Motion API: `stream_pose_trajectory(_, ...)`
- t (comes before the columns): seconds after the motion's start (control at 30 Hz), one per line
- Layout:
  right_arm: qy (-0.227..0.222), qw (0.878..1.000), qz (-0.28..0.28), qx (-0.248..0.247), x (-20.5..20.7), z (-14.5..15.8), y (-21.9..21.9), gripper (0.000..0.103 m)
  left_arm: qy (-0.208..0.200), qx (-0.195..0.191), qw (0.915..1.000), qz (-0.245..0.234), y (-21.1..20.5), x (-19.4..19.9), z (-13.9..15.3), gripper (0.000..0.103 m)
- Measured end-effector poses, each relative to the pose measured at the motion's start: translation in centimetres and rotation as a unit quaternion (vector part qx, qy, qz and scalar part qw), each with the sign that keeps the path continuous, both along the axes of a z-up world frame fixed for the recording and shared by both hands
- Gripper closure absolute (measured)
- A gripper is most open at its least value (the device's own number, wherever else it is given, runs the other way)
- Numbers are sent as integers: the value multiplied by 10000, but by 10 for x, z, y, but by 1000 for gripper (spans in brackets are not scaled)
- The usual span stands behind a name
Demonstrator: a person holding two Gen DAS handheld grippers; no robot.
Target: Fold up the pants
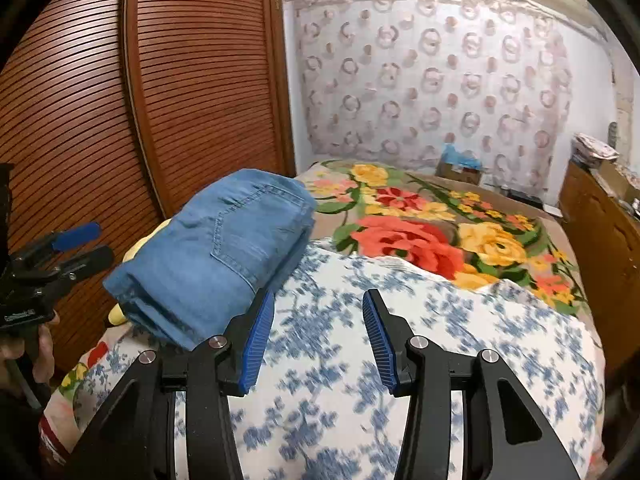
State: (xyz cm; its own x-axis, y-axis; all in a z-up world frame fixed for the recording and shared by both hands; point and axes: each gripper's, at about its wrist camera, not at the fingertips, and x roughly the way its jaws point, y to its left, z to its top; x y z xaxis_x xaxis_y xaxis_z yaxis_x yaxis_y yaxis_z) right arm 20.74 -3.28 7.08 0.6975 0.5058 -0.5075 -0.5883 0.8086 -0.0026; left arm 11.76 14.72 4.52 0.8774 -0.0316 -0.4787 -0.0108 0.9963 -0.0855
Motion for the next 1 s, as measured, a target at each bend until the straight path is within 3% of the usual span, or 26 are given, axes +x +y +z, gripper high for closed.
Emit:
stream_pose_trajectory(0.1, -54, 9998, -174, 29, -24, 2, -17, 53, 41, 120, 9999, -15, -18, -4, 2, 4)
stream_pose_trajectory(0.33, -192, 9984, -533, 76, -72, 8, -46, 52, 16, 36, 9996, -282, -53, -18, 7, 4)
stream_pose_trajectory(0.4, -166, 9980, -585, 176, -83, 11, -53, 47, 13, -27, 9994, -348, -65, -23, 10, 4)
stream_pose_trajectory(0.57, -321, 9951, -896, 276, -111, 19, -74, 12, -56, 13, 9991, -417, -89, -33, 16, 4)
stream_pose_trajectory(1.0, -699, 9847, -1530, 460, -184, 37, -123, 11, -44, 133, 9990, -432, -136, -55, 29, 4)
